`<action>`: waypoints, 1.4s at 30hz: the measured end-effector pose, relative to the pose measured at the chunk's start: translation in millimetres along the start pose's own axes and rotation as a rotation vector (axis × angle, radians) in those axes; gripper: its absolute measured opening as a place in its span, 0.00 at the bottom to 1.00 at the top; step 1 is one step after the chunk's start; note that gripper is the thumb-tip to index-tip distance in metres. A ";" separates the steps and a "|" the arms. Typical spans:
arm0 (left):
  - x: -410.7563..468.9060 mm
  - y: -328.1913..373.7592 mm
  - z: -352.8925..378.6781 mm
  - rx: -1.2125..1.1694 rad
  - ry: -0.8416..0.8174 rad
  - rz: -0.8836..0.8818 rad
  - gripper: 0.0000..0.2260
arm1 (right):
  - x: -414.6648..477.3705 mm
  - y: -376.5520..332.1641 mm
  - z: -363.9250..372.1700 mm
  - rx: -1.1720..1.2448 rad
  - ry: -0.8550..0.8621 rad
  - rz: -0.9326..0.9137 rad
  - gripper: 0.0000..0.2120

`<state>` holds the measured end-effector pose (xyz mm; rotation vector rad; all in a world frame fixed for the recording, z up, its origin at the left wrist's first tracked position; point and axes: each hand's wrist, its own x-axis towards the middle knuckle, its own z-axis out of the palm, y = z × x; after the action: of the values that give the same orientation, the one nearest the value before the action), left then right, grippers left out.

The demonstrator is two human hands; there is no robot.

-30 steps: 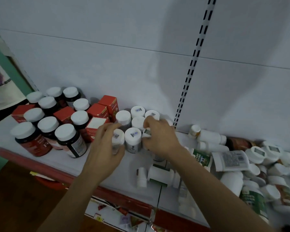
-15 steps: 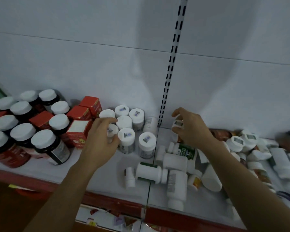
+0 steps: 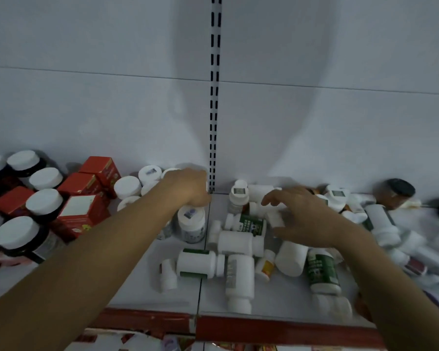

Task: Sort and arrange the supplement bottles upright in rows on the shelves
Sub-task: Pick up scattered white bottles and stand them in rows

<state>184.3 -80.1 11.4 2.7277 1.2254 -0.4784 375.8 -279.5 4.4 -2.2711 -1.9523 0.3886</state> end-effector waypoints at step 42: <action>-33.2 104.0 14.2 -0.402 0.179 0.573 0.24 | -65.4 21.2 7.0 0.830 0.792 0.226 0.25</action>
<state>237.7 -176.3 6.2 2.6219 0.4433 0.0720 385.4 -347.8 -0.3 -1.6865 -0.9027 0.2014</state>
